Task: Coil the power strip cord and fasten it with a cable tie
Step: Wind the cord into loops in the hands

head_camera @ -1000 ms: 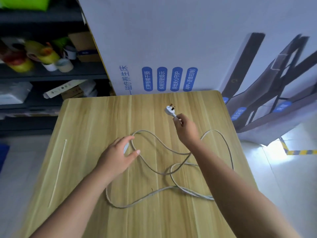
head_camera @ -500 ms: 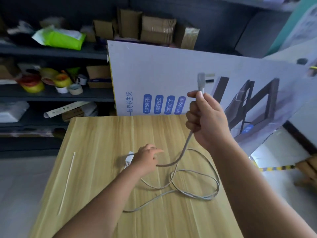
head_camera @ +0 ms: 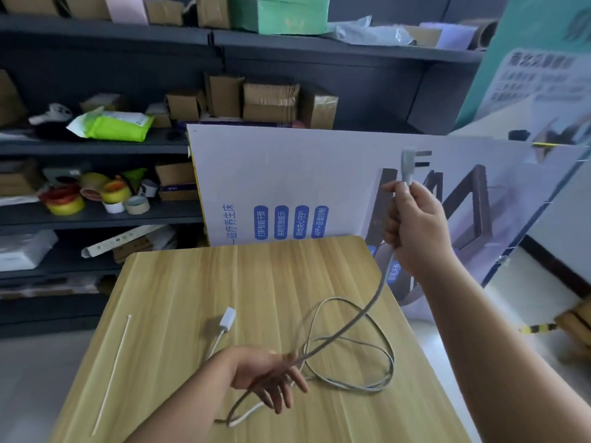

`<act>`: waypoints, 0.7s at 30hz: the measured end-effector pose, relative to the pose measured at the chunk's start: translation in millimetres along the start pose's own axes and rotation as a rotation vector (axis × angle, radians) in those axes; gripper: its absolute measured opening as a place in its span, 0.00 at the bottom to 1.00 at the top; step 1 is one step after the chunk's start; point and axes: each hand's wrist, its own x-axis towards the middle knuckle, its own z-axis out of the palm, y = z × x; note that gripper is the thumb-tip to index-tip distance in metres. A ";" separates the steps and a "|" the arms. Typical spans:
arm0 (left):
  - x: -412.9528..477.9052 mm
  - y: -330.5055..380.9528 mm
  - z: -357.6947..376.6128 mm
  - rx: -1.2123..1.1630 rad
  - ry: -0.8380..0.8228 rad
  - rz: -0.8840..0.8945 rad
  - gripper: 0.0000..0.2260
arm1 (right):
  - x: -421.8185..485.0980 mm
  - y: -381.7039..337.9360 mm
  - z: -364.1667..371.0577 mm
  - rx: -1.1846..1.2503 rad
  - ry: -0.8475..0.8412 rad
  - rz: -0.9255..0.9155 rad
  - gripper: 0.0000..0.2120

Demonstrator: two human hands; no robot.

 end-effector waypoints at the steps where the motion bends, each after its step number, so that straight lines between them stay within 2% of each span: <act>1: -4.5 0.4 -2.2 0.096 -0.037 -0.001 0.20 | 9.9 8.8 -10.9 -0.041 0.033 0.001 0.11; 2: -6.8 -1.3 -5.3 0.183 0.005 -0.007 0.14 | 19.5 17.7 -22.7 -0.079 0.062 0.009 0.11; 4: -11.8 -3.4 -16.5 0.295 0.276 0.015 0.07 | 36.0 37.8 -49.6 -0.165 0.116 0.036 0.12; 6: -18.5 -1.1 -27.4 0.332 0.646 0.092 0.07 | 43.9 55.1 -72.2 -0.281 0.153 0.075 0.12; 8: -28.7 14.2 -31.1 0.315 0.880 0.200 0.07 | 42.8 69.1 -80.8 -0.376 0.112 0.106 0.11; 12: -47.6 76.1 -18.8 0.443 0.998 0.371 0.05 | 12.2 88.9 -44.1 -0.439 -0.238 0.152 0.10; 15: -59.5 124.7 5.1 0.597 1.112 0.547 0.02 | -13.5 106.1 -10.3 -0.568 -0.462 0.041 0.09; 16: -64.6 138.5 12.6 0.646 1.154 0.612 0.04 | -20.2 110.0 -2.3 -0.580 -0.498 0.001 0.09; 18: -76.2 158.3 22.8 0.630 1.213 0.702 0.10 | -26.9 112.0 7.6 -0.515 -0.453 -0.023 0.10; 21: -91.3 172.8 31.4 0.553 1.158 0.737 0.12 | -24.7 108.3 11.3 -0.393 -0.371 -0.051 0.09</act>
